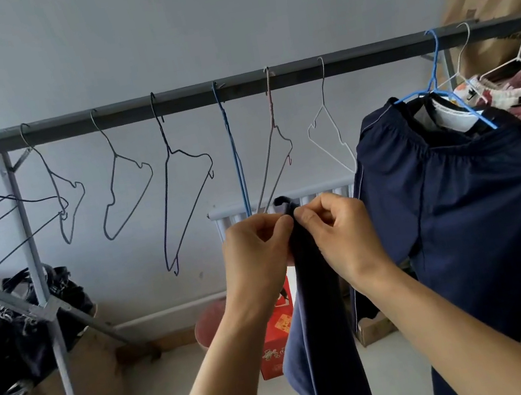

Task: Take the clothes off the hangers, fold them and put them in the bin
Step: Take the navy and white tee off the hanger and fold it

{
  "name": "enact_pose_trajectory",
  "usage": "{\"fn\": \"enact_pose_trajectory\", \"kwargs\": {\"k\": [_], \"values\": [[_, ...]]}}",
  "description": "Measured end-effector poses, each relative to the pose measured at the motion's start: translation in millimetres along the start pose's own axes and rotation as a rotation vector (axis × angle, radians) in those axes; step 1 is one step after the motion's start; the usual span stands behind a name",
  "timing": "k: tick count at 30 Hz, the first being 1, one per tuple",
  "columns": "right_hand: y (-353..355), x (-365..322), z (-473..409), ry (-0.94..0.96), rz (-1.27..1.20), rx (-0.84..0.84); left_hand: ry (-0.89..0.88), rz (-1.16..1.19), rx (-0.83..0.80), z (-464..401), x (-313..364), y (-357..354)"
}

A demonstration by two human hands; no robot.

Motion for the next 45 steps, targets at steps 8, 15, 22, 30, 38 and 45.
{"fn": "enact_pose_trajectory", "kwargs": {"k": [8,15,22,30,38,45], "values": [[-1.7,-7.3,0.4,0.039,-0.004,0.006,-0.026,-0.053,-0.039,4.4,8.3,-2.7],[-1.6,-3.9,-14.8,-0.010,0.003,-0.153,0.302,0.370,-0.409,18.2,17.7,-21.6],[9.6,-20.7,-22.4,-0.076,-0.189,-0.326,-0.575,-0.496,-0.372,-22.4,51.9,-19.5],[37.9,-27.5,-32.7,-0.046,-0.261,-0.208,-0.514,-0.323,-0.505,-37.9,80.0,-46.8],[43.8,16.3,-3.1,-0.077,-0.224,-0.214,-0.557,-0.462,-0.543,-49.2,107.5,-54.7],[54.5,6.9,4.9,0.097,-0.163,0.046,-0.577,-0.474,-0.546,-54.7,120.5,-40.2]]}}
Point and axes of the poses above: each hand's wrist, its own z-axis away from the middle knuckle, its own y-axis out of the back of the hand, x = y × z, the point moved 8 cm from there along -z, towards the middle knuckle, and after that the axes turned 11 degrees about x, right-handed, at the moved point
